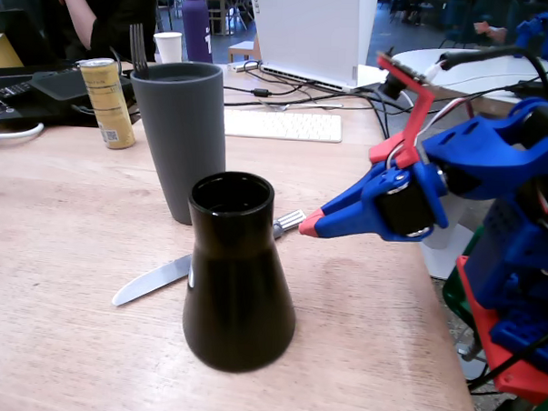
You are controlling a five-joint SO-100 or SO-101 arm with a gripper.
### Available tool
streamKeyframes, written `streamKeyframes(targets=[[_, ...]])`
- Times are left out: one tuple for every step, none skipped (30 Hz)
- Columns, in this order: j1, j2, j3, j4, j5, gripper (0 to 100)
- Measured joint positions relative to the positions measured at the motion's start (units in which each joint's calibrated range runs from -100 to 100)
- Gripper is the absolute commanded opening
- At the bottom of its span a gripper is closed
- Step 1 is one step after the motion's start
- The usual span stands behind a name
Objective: Grab the fork and place it in gray glass
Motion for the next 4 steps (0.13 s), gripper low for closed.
streamKeyframes(targets=[[0.0, 0.0, 0.0, 0.0, 0.0, 0], [0.0, 0.0, 0.0, 0.0, 0.0, 0], [0.0, 0.0, 0.0, 0.0, 0.0, 0], [0.0, 0.0, 0.0, 0.0, 0.0, 0]])
